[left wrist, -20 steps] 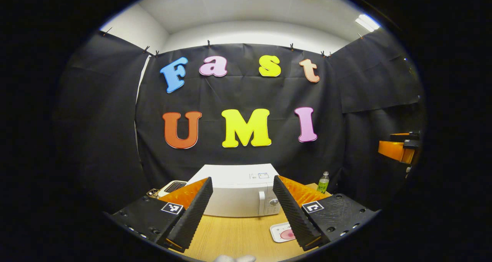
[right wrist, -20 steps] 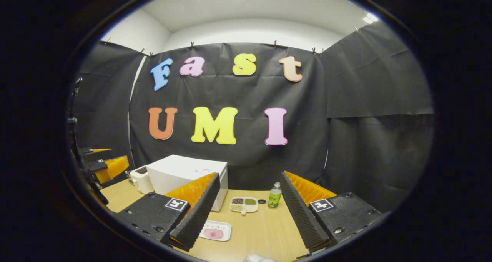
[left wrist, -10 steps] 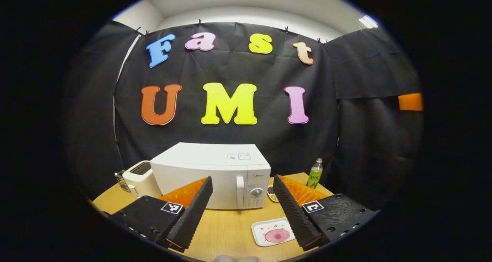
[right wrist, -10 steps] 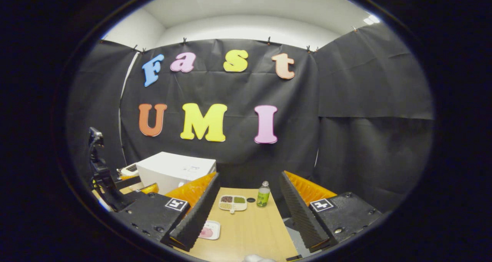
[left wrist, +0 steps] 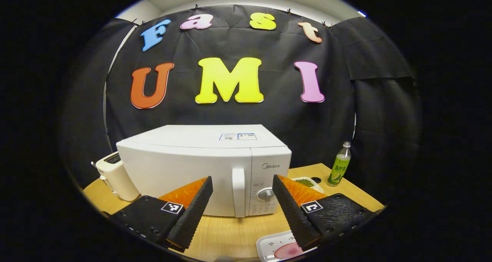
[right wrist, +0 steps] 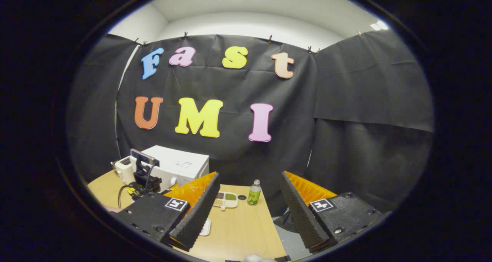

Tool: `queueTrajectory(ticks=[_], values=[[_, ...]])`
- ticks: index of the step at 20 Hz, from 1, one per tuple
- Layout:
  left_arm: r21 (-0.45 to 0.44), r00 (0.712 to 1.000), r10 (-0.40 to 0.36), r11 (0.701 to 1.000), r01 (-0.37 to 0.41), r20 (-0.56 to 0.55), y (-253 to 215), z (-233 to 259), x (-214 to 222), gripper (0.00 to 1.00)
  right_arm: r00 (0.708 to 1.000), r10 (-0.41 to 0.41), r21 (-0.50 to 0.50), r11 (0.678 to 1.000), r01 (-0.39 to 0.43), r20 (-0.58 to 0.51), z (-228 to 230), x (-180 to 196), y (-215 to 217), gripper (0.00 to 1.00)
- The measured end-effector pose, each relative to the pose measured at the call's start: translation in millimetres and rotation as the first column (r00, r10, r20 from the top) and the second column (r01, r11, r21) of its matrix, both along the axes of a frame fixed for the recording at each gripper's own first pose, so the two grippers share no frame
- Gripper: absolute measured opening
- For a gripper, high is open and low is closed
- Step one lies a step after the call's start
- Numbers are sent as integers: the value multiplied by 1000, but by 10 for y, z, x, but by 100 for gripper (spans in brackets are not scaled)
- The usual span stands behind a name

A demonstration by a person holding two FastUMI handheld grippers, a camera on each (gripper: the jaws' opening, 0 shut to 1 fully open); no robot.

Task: Open the microwave oven with the left hand, put the food in, and close the microwave oven.

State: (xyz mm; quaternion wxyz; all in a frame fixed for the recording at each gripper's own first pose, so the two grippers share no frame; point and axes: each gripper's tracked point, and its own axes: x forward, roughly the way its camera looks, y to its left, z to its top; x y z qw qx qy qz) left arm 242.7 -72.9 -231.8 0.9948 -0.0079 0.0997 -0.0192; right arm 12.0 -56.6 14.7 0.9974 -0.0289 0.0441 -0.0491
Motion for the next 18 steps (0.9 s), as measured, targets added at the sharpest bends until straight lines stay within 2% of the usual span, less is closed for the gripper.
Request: queueTrajectory(ticks=[1, 2, 3, 4, 5, 7, 8, 9, 11, 12, 15, 16, 17, 18], values=[[-9, 1000, 3, 1000, -3, -11, 11, -98, 99, 94, 1000, -6, 8, 1000, 6, -14, -53, -7, -23, 100], [-5, 1000, 10, 1000, -11, -13, 24, -140, 178, 93, 1000, -12, 11, 1000, 12, -28, -97, -14, -48, 96], [1, 1000, 13, 1000, -13, -19, 29, -197, 250, 93, 999, -23, 14, 1000, 24, -44, -151, -24, -87, 96], [8, 1000, 10, 1000, -10, -25, 26, -234, 309, 90, 998, -31, 16, 999, 32, -57, -197, -38, -120, 100], [13, 999, 4, 1000, -3, -32, 25, -281, 347, 77, 997, -39, 23, 999, 40, -68, -228, -52, -142, 96], [26, 999, 11, 1000, -9, -52, 40, -397, 416, 68, 995, -52, 34, 998, 55, -81, -285, -83, -186, 96], [43, 998, 27, 999, -25, -55, 104, -377, 352, 77, 995, -58, 36, 997, 61, -86, -306, -86, -203, 100], [44, 999, 22, 999, -20, -39, 62, -356, 364, 43, 994, -61, 42, 997, 65, -90, -331, -96, -217, 96], [26, 999, 13, 1000, -12, -47, -9, -389, 386, 24, 993, -62, 58, 996, 68, -100, -374, -90, -217, 96], [19, 999, 1, 1000, 0, -52, 18, -390, 376, 24, 992, -62, 67, 995, 69, -107, -395, -80, -210, 96], [-44, 997, -29, 999, 26, -65, 3, -393, 358, 14, 992, -49, 88, 994, 60, -114, -421, -63, -167, 96], [-47, 997, -34, 998, 31, -64, 3, -387, 340, 9, 993, -43, 97, 994, 53, -109, -415, -60, -147, 100], [-46, 997, -39, 998, 36, -70, 10, -391, 303, 9, 994, -39, 102, 994, 49, -105, -399, -72, -123, 96], [-46, 996, -49, 998, 46, -72, -3, -386, 323, 4, 994, -37, 98, 994, 47, -100, -383, -78, -109, 100]])
